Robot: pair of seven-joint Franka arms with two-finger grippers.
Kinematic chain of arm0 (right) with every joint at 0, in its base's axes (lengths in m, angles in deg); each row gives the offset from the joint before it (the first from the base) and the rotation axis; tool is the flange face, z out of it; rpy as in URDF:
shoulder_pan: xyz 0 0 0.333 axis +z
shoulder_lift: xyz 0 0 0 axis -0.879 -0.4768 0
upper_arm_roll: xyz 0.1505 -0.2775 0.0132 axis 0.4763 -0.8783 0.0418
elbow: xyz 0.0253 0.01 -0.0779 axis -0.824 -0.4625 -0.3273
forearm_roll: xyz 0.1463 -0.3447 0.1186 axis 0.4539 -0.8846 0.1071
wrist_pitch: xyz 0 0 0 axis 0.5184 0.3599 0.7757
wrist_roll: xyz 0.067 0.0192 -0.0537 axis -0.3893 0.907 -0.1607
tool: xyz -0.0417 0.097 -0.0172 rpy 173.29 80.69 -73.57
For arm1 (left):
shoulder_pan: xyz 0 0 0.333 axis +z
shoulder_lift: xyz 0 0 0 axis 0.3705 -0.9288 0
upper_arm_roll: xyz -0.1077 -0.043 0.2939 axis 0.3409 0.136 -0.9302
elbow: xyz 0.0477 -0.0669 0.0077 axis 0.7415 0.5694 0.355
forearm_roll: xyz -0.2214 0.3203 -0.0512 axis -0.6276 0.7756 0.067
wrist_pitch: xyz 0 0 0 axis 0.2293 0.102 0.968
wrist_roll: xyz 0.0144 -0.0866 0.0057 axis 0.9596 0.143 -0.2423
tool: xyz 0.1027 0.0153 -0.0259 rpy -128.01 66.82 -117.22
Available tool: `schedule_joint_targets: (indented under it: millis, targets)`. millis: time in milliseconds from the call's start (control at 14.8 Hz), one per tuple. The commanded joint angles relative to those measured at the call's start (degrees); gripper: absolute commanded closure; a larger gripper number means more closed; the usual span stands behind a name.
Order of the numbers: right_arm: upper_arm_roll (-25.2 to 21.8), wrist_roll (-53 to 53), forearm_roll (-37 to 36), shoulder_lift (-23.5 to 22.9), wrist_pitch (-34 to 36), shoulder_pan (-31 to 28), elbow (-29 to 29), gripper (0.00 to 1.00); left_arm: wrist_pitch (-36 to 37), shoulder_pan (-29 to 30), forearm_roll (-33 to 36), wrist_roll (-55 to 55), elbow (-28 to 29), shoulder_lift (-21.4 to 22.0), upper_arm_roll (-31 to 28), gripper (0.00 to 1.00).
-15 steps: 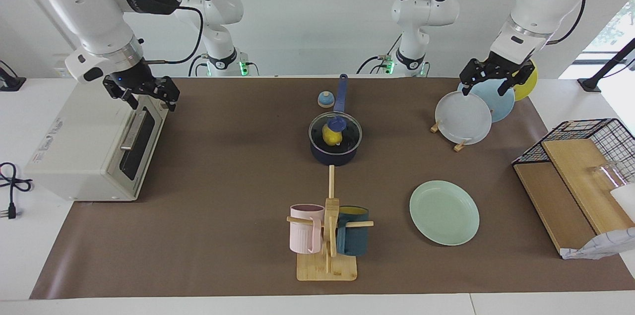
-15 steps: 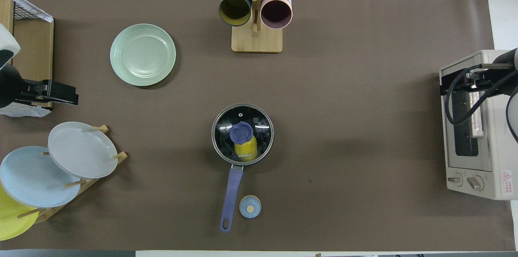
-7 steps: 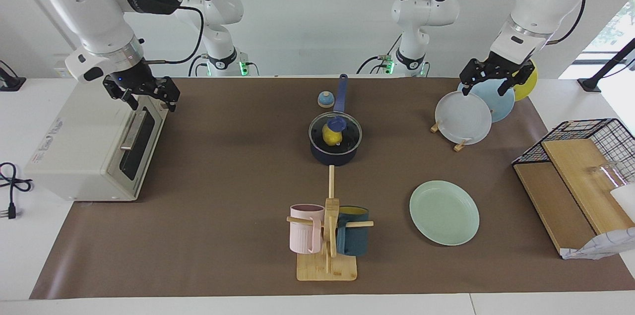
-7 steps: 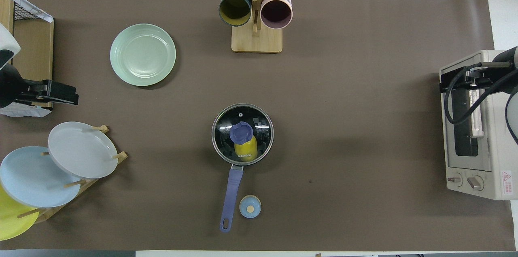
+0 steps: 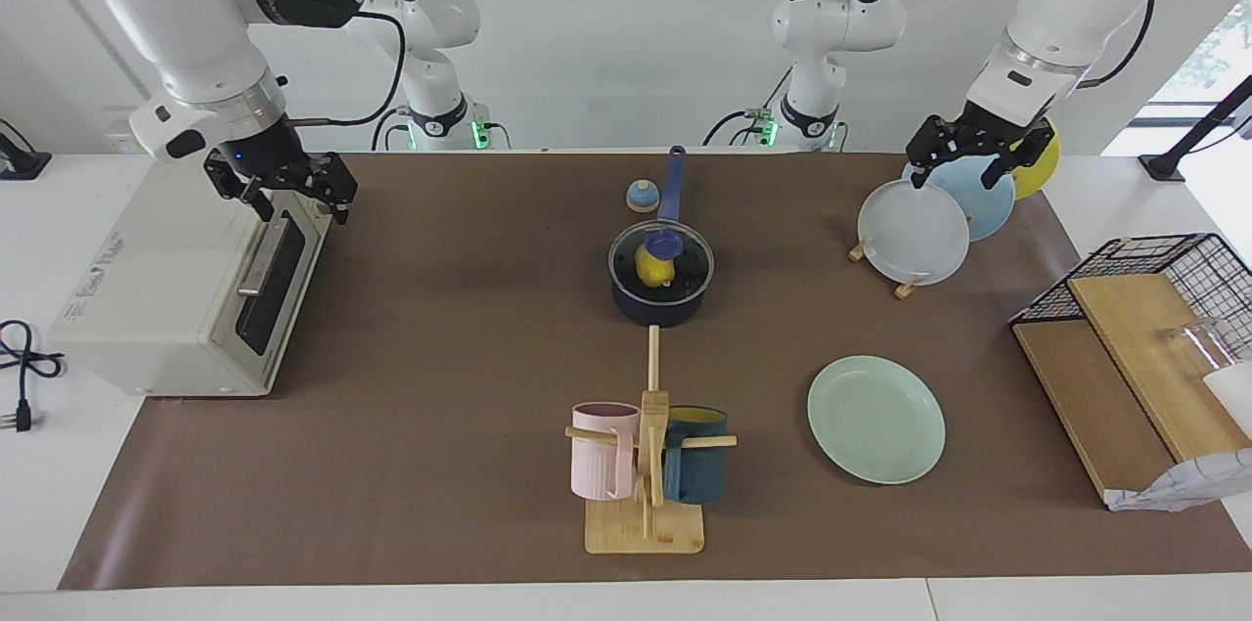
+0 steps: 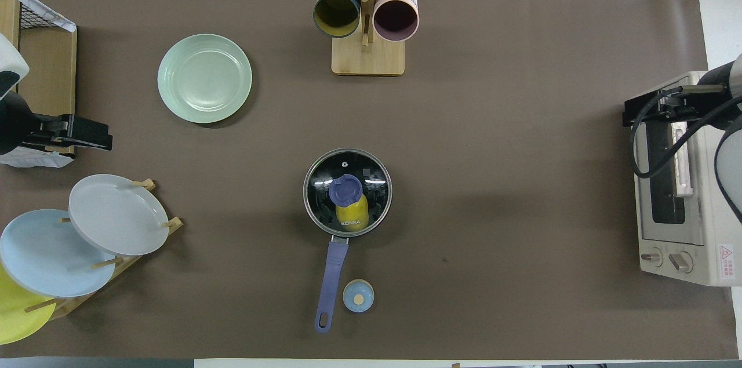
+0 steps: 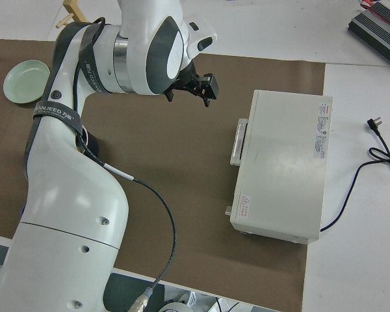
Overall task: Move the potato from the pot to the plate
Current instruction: 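Reach the right gripper toward the glass lid on the black pot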
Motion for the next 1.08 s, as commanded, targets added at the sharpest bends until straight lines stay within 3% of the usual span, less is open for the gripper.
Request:
schedule_joint_targets:
  millis: [0,203,406,745,880,1016]
  targets:
    - [0.6,-1.3,1.2,-1.9,0.5,2.8,3.3,0.0,0.5,0.1,-0.5,-0.5,1.0,1.2,-0.2,0.0]
    - [0.6,0.2,1.2,-6.7,6.8,7.2,12.7,0.0,0.5,0.0,-0.5,-0.5,1.0,1.2,-0.2,0.0]
    - [0.6,7.0,0.3,-8.6,7.1,14.2,13.9,0.0,0.5,0.1,-0.5,-0.5,1.0,1.2,-0.2,0.0]
    - [1.0,16.8,0.3,-16.1,7.1,24.5,22.2,0.0,0.5,0.0,-0.5,-0.5,0.9,1.2,-0.2,0.0]
    - [1.1,25.0,0.5,-20.3,5.8,28.9,25.5,0.0,0.5,0.1,-0.5,-0.5,1.0,1.2,-0.2,0.0]
    - [1.3,30.7,0.5,-21.6,1.4,32.4,25.3,0.0,0.5,0.1,-0.5,-0.5,0.9,1.2,-0.2,0.0]
